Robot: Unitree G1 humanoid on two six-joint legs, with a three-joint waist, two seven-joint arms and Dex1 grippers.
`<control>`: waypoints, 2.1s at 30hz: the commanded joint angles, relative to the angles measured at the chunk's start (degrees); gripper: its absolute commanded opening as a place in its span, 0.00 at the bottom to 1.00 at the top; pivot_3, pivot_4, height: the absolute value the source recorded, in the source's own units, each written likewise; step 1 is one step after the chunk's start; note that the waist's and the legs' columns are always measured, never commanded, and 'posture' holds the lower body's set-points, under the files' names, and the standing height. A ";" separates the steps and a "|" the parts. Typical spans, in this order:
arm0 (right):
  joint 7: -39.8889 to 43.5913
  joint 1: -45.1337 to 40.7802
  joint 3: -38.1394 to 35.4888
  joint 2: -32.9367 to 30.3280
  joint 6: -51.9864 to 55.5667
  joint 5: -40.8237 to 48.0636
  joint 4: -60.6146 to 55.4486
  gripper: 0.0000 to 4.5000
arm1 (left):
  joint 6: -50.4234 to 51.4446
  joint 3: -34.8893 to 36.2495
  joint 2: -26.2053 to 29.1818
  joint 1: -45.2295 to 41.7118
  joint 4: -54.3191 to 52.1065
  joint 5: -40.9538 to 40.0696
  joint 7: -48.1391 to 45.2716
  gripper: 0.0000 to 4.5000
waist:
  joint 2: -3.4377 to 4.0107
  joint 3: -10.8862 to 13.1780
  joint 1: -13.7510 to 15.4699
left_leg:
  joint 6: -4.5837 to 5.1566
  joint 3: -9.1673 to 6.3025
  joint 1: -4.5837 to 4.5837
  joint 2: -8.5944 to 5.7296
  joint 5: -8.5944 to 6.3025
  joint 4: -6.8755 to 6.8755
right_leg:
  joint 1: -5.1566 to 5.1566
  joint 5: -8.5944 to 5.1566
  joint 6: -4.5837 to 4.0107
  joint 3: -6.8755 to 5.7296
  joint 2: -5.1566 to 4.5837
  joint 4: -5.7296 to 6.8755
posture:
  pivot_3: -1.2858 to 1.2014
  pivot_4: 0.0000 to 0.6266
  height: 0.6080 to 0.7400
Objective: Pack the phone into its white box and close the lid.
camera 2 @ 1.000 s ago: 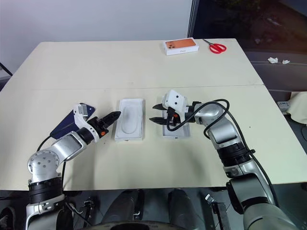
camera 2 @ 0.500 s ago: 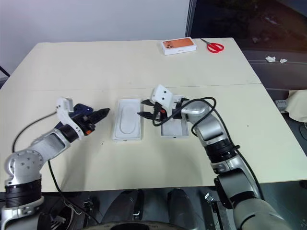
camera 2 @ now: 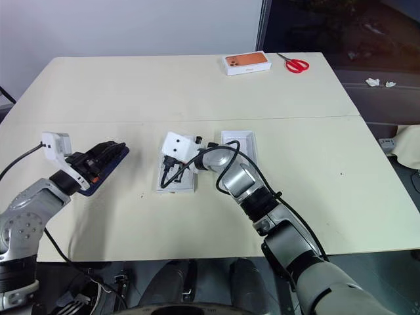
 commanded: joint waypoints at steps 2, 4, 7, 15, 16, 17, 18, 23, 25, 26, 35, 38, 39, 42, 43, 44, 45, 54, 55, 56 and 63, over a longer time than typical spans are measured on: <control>0.21 -0.56 2.44 0.71 -1.79 -2.95 -0.03 0.01 | -1.81 0.33 -0.84 0.23 -1.83 1.44 -0.21 0.55 | 0.00 0.00 -0.10 | 0.01 0.00 0.00 0.00 0.00 -0.02 | 0.01 0.00 0.00 0.00 0.01 0.02 | 0.52 0.24 1.00; 0.46 0.08 3.11 -0.26 -1.87 -4.18 0.34 0.01 | -1.80 -0.16 -1.30 0.29 -2.20 1.97 -0.08 0.55 | 0.00 0.00 -0.13 | 0.01 0.00 0.00 0.00 -0.01 -0.02 | 0.00 0.00 0.00 0.00 0.02 0.04 | 0.52 0.24 1.00; 1.19 0.80 3.37 -1.71 -1.66 -5.24 0.33 0.01 | -1.82 -0.84 -1.77 0.43 -2.69 2.68 -0.01 0.55 | 0.00 0.00 -0.10 | 0.03 0.00 0.01 0.00 -0.02 -0.02 | 0.00 0.00 0.00 0.00 0.01 0.04 | 0.52 0.24 1.00; 2.17 1.17 3.51 -2.44 -2.07 -6.93 0.13 0.01 | -1.76 -1.71 -2.38 -0.27 -2.48 4.05 -0.07 0.55 | 0.00 -0.01 0.00 | 0.13 0.00 0.02 0.00 -0.07 0.00 | 0.02 0.00 0.00 -0.01 0.02 0.04 | 0.52 0.24 1.00; 2.29 1.28 3.62 -2.36 -2.14 -7.09 -0.06 0.01 | -1.76 -1.89 -2.47 -0.37 -2.51 4.18 -0.05 0.55 | 0.00 -0.01 0.02 | 0.13 0.00 0.02 0.00 -0.07 0.00 | 0.02 0.00 0.00 -0.01 0.02 0.04 | 0.52 0.24 1.00; 2.31 1.38 3.69 -2.27 -2.33 -7.20 -0.27 0.01 | -1.71 -2.01 -2.53 -0.41 -2.56 4.25 -0.06 0.55 | 0.00 -0.01 0.03 | 0.13 0.00 0.02 0.00 -0.07 0.00 | 0.03 0.00 0.00 -0.01 0.02 0.04 | 0.52 0.24 1.00; 2.46 1.60 2.91 -1.57 -1.64 -6.17 -0.93 0.01 | -1.57 -2.17 -2.57 -0.41 -2.68 4.24 -0.12 0.55 | 0.00 -0.01 0.01 | 0.12 0.00 0.02 0.00 -0.07 0.00 | 0.03 0.00 0.00 -0.01 0.01 0.04 | 0.52 0.24 1.00; 3.28 2.14 -4.14 1.48 2.36 1.64 -6.70 0.01 | -1.13 -3.83 -1.65 0.54 -3.50 5.10 -1.49 0.55 | 0.00 0.00 -0.06 | 0.13 0.00 0.01 0.00 -0.07 -0.02 | 0.03 0.00 0.00 0.00 0.02 0.04 | 0.52 0.24 1.00; 4.56 2.32 -7.77 0.62 3.40 5.22 -8.56 0.01 | -2.07 -5.50 -1.17 1.46 -3.78 7.39 -2.27 0.55 | 0.02 0.01 -0.07 | 0.17 0.00 0.00 0.01 -0.10 -0.02 | 0.03 0.00 0.00 0.01 0.02 0.05 | 0.52 0.24 1.00; 5.00 2.36 -8.69 -0.08 3.50 6.04 -8.88 0.01 | -2.41 -5.93 -1.13 1.68 -3.74 8.13 -2.29 0.55 | 0.02 0.01 -0.04 | 0.18 0.00 0.00 0.00 -0.10 -0.02 | 0.03 0.00 0.00 0.01 0.02 0.05 | 0.52 0.24 1.00; 4.96 3.70 -13.13 -8.13 3.85 7.12 -10.10 0.01 | -2.83 -4.84 -1.57 -0.28 -0.39 9.10 -1.98 0.55 | 0.02 0.01 -0.31 | 0.28 0.01 0.00 0.01 -0.16 -0.05 | 0.03 0.00 0.00 0.01 0.01 0.01 | 0.52 0.24 1.00; 5.71 6.08 -12.61 -9.40 3.97 7.12 -12.40 0.01 | -3.05 -4.48 -1.35 -0.60 0.48 9.73 -2.32 0.55 | 0.02 0.01 -0.16 | 0.25 0.02 0.01 0.07 -0.14 -0.12 | -0.01 0.00 0.00 0.00 0.06 0.01 | 0.52 0.24 1.00; 6.00 6.49 -12.48 -9.61 4.12 7.21 -12.87 0.01 | -3.14 -4.47 -1.20 -0.64 0.71 9.87 -2.65 0.55 | 0.03 0.01 -0.14 | 0.25 0.02 0.01 0.07 -0.14 -0.12 | 0.00 0.00 0.00 0.01 0.06 0.01 | 0.52 0.24 1.00; 6.13 7.40 -11.75 -10.79 3.16 6.32 -13.21 0.01 | -3.12 -4.11 -0.12 -0.24 1.64 10.48 -3.85 0.55 | 0.02 0.01 -0.02 | 0.25 0.03 0.00 0.05 -0.14 -0.07 | 0.03 0.00 0.00 0.01 0.04 0.01 | 0.52 0.24 1.00; 5.95 7.32 -11.70 -10.81 3.05 6.28 -13.13 0.01 | -3.08 -3.78 0.09 -0.20 2.03 10.51 -4.04 0.55 | 0.02 0.01 0.00 | 0.25 0.03 0.00 0.05 -0.14 -0.07 | 0.04 0.00 0.00 0.01 0.04 0.01 | 0.52 0.24 1.00; 5.79 7.16 -11.68 -10.74 3.06 6.35 -13.03 0.01 | -3.08 -3.56 0.19 -0.25 2.33 10.50 -4.17 0.55 | 0.02 0.01 0.02 | 0.25 0.03 0.00 0.05 -0.14 -0.06 | 0.04 0.00 0.00 0.01 0.03 0.01 | 0.52 0.24 1.00; 5.45 6.82 -11.65 -10.33 3.02 6.44 -12.87 0.01 | -3.13 -3.28 0.30 -0.31 2.71 10.47 -4.33 0.55 | 0.02 0.01 -0.01 | 0.25 0.02 0.00 0.05 -0.14 -0.06 | 0.03 0.00 0.00 0.01 0.03 0.01 | 0.52 0.24 1.00; 2.60 2.80 -7.57 0.25 4.45 6.82 -11.14 0.01 | -1.42 0.04 7.60 -2.52 12.92 11.13 -10.26 0.55 | 0.03 0.02 -0.27 | 0.23 0.01 0.00 0.07 -0.13 -0.09 | -0.02 0.00 0.00 0.01 0.06 0.05 | 0.52 0.24 1.00; 2.37 1.92 -7.02 1.70 4.28 6.69 -9.83 0.01 | -0.87 0.31 9.00 -2.92 14.91 10.87 -11.70 0.55 | 0.04 0.02 -0.26 | 0.23 0.01 0.01 0.07 -0.13 -0.09 | -0.03 0.00 0.00 0.01 0.06 0.06 | 0.52 0.24 1.00; 1.82 1.00 -6.71 3.02 4.33 6.46 -8.40 0.01 | -0.58 0.37 10.24 -3.42 16.71 10.91 -12.89 0.55 | 0.04 0.03 -0.24 | 0.23 0.01 0.01 0.06 -0.13 -0.09 | -0.05 0.00 0.00 0.00 0.07 0.07 | 0.52 0.24 1.00; -3.57 -4.35 -0.37 10.68 0.09 0.27 2.81 0.01 | 1.71 -5.66 19.12 -13.08 32.18 16.93 -20.33 0.55 | -0.01 0.00 0.06 | 0.20 -0.06 0.01 -0.01 -0.11 -0.09 | -0.22 0.00 -0.01 -0.08 0.02 0.07 | 0.52 0.24 1.00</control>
